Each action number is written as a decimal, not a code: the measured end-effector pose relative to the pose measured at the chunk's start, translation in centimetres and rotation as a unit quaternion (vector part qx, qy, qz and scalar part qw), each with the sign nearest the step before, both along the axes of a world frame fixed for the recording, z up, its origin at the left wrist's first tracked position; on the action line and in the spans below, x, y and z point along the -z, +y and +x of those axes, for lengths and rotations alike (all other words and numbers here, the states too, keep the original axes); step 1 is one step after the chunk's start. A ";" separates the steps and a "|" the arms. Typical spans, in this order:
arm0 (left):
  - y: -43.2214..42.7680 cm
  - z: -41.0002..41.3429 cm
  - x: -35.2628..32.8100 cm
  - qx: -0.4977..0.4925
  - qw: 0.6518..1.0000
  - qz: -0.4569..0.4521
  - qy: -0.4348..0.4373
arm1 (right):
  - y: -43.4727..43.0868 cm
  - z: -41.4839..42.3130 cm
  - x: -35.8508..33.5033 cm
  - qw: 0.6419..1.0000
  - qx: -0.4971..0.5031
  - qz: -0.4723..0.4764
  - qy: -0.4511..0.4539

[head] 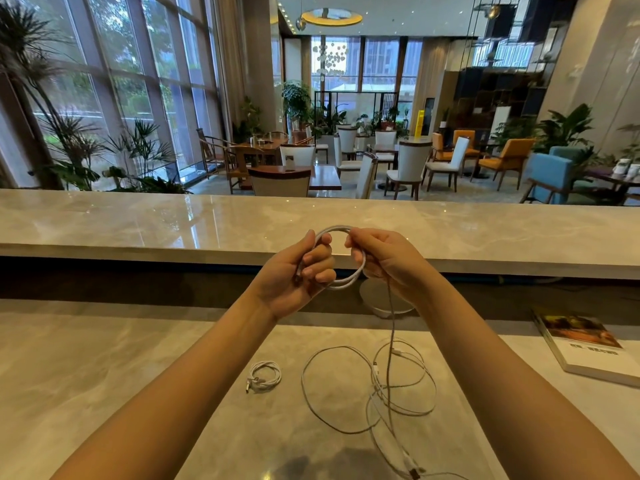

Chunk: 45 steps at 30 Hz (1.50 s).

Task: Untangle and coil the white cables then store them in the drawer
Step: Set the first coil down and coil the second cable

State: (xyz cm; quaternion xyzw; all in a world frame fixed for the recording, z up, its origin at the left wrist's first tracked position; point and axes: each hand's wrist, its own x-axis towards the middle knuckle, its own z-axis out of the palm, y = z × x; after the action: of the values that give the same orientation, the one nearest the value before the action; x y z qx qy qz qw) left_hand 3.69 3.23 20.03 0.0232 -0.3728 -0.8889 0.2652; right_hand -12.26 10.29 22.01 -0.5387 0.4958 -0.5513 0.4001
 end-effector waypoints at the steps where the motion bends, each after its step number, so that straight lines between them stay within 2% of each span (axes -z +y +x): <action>1: 0.1 -0.2 -0.1 -0.009 1.000 -0.003 0.003 | 0.0 0.2 -0.1 0.999 -0.004 -0.006 -0.044; 5: 0.4 -0.7 -0.2 -0.029 0.999 0.002 0.021 | -0.5 1.3 0.1 0.981 0.003 -0.012 -0.192; 7: 0.5 -0.8 -0.1 -0.035 0.999 0.016 0.025 | -0.7 1.7 0.3 0.979 0.018 -0.009 -0.204; 8: 0.6 -0.8 -0.1 -0.041 0.999 0.021 0.024 | -0.7 1.7 0.4 0.984 0.033 -0.008 -0.175; 10: 0.5 -0.7 0.0 -0.067 0.997 0.023 0.013 | -0.6 1.8 0.3 0.995 0.079 -0.004 -0.056; 12: 0.6 -0.6 0.1 -0.089 0.996 0.026 -0.002 | -0.5 1.7 0.1 0.992 0.122 -0.008 0.036; 18: 0.9 -0.4 -0.4 -0.064 0.998 0.005 -0.019 | -0.9 2.0 0.2 0.980 0.187 -0.065 0.012; 21: 0.8 0.0 -0.9 -0.075 0.997 -0.010 -0.020 | -1.2 1.4 0.7 0.969 0.213 -0.104 0.075; 24: 0.2 0.7 -1.3 -0.097 0.995 -0.002 -0.016 | -0.5 0.1 1.6 0.968 0.177 -0.133 0.116; 26: -0.1 1.0 -1.4 -0.097 0.995 0.007 -0.012 | -0.2 -0.7 2.5 0.951 0.177 -0.137 0.211; 28: 0.0 1.0 -1.3 -0.083 0.996 0.013 -0.008 | -0.5 -1.0 3.7 0.904 0.208 -0.123 0.354; 29: 0.2 0.9 -1.1 -0.075 0.997 0.013 -0.007 | -0.6 -0.8 3.9 0.882 0.225 -0.108 0.400; 30: 0.3 0.7 -0.9 -0.067 0.998 0.011 -0.005 | -0.6 -0.5 3.8 0.877 0.237 -0.084 0.410; 31: 0.5 0.5 -0.7 -0.060 0.998 0.008 -0.003 | -0.5 -0.1 3.6 0.891 0.233 -0.056 0.387; 32: 0.6 0.3 -0.6 -0.057 0.998 0.002 -0.001 | -0.3 0.3 3.3 0.923 0.210 -0.024 0.322; 34: 0.6 0.1 -0.5 -0.071 0.997 -0.031 -0.014 | 0.4 1.0 2.3 0.983 0.125 0.043 0.125; 36: 0.6 0.0 -0.5 -0.103 0.991 -0.072 -0.050 | 1.3 1.3 1.2 0.995 0.064 0.076 -0.024; 38: 0.3 -0.1 -0.4 -0.142 0.981 -0.101 -0.085 | 1.9 1.3 0.6 0.989 0.037 0.085 -0.119; 40: 0.2 -0.1 -0.1 -0.186 0.963 -0.150 -0.121 | 2.1 1.7 0.6 0.984 0.029 0.085 -0.153; 43: 0.8 -0.7 0.5 -0.232 0.919 -0.260 -0.186 | 1.8 2.6 1.7 0.992 0.082 0.056 -0.077; 45: 1.5 -1.2 0.7 -0.259 0.886 -0.309 -0.230 | 1.5 3.0 2.4 0.986 0.145 0.039 -0.078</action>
State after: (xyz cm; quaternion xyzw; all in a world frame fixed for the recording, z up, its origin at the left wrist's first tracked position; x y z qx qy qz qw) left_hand 2.46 4.69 19.31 0.2395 -0.6596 -0.5986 0.3863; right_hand -9.26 11.80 19.58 -0.4002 0.5569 -0.6243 0.3741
